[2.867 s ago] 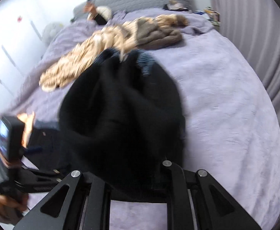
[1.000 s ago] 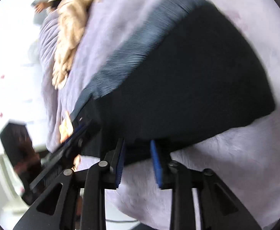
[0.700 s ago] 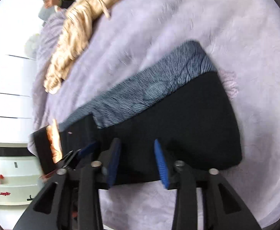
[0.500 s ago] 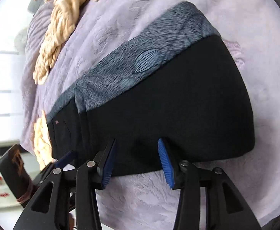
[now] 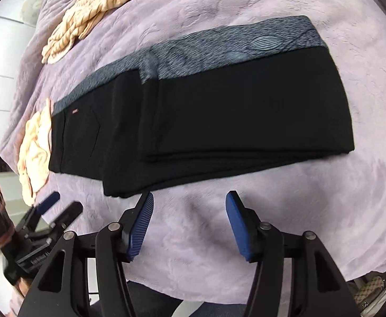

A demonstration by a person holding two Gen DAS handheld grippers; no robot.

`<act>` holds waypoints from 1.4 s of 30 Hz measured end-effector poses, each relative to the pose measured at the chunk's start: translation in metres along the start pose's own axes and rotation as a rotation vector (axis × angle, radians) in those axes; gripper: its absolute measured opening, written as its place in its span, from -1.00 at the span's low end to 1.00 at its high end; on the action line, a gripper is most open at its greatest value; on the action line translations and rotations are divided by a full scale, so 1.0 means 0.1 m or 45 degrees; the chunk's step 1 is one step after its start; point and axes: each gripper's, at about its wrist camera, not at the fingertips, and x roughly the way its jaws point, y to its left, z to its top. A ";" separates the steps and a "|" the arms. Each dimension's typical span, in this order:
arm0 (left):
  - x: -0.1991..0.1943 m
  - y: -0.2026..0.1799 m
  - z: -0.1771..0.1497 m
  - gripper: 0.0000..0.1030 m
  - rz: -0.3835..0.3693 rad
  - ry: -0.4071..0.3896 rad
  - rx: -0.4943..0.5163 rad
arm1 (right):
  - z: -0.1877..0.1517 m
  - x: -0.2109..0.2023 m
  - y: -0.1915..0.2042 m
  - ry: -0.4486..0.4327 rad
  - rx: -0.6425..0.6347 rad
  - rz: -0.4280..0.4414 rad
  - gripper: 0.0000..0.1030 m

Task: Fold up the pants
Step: 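Fold the held leg end over toward the waistband with the right tool, then open the right tool and smooth the folded pants flat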

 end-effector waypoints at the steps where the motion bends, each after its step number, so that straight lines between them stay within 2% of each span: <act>1: -0.01 0.07 0.01 1.00 -0.010 -0.002 0.004 | -0.03 0.01 0.07 -0.001 -0.007 -0.007 0.26; 4: 0.00 0.24 0.02 1.00 -0.010 0.019 0.018 | -0.09 0.00 0.25 -0.013 -0.009 -0.017 0.40; 8: -0.07 0.33 -0.06 1.00 -0.014 0.035 0.037 | -0.24 -0.05 0.45 -0.044 0.004 -0.005 0.41; 11: -0.18 0.40 -0.12 1.00 0.000 0.004 0.038 | -0.32 -0.07 0.57 -0.065 -0.008 -0.015 0.41; 17: -0.18 0.53 -0.22 1.00 0.013 0.002 -0.045 | -0.47 -0.15 0.64 -0.103 -0.038 -0.010 0.41; 20: -0.19 0.51 -0.33 1.00 0.052 0.008 -0.061 | -0.59 -0.22 0.65 -0.132 -0.068 -0.002 0.43; 24: -0.28 0.49 -0.54 1.00 0.036 0.027 -0.091 | -0.85 -0.28 0.55 -0.152 -0.103 -0.092 0.46; 26: -0.34 0.51 -0.64 1.00 0.071 0.040 -0.100 | -1.01 -0.32 0.45 -0.172 -0.082 -0.096 0.46; 28: -0.37 0.61 -0.71 1.00 0.051 0.072 -0.136 | -1.16 -0.31 0.35 -0.155 -0.062 -0.113 0.46; 30: -0.38 0.70 -0.72 1.00 0.040 0.085 -0.173 | -1.30 -0.30 0.35 -0.155 -0.108 -0.157 0.46; 33: -0.41 0.84 -0.64 1.00 0.072 0.082 -0.227 | -1.38 -0.30 0.46 -0.167 -0.202 -0.266 0.46; 37: -0.50 0.97 -0.45 1.00 0.039 0.036 -0.264 | -1.24 -0.35 0.69 -0.270 -0.322 -0.359 0.46; 42: -0.53 1.19 -0.22 1.00 0.055 0.037 -0.232 | -0.64 -0.13 1.00 -0.377 -0.397 -0.555 0.46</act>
